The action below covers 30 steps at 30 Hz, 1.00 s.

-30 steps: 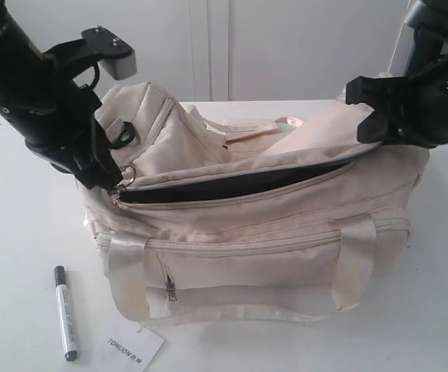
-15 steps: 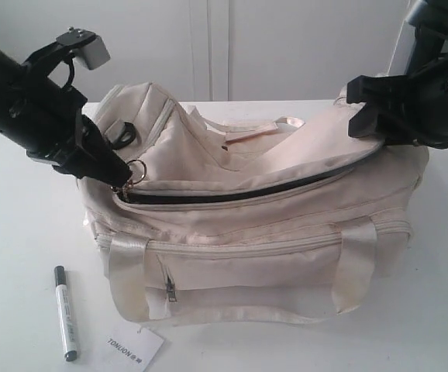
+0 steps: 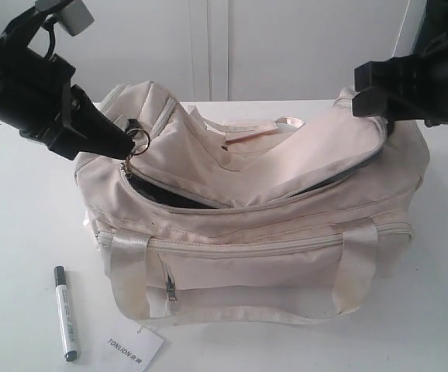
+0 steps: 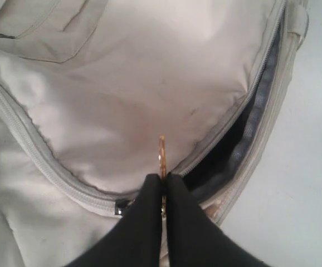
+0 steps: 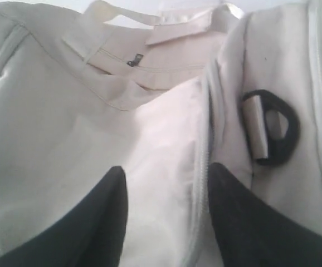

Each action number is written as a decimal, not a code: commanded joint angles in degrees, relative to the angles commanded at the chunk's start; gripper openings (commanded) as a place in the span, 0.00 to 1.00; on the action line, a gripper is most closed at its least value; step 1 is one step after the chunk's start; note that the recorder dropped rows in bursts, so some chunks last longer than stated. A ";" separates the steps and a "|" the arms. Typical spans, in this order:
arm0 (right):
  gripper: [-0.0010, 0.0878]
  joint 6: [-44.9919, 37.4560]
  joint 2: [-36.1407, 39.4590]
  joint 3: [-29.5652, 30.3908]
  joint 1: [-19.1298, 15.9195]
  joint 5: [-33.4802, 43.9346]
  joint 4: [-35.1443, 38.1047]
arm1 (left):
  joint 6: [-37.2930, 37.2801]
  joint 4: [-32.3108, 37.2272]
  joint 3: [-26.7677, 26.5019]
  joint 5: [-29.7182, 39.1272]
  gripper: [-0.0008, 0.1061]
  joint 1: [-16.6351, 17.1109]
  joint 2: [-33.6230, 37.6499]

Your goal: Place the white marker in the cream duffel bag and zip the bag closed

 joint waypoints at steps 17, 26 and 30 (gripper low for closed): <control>0.51 -43.11 4.38 0.22 14.53 0.83 16.17 | 0.49 -0.48 0.00 -1.34 0.01 0.00 0.00; 0.62 -43.38 8.45 0.22 21.74 -0.62 16.15 | 0.49 -0.48 0.00 -1.90 0.01 0.00 0.00; 0.62 -45.78 10.34 0.22 24.27 -3.25 16.15 | 0.49 -0.85 0.00 -2.76 0.01 0.00 0.00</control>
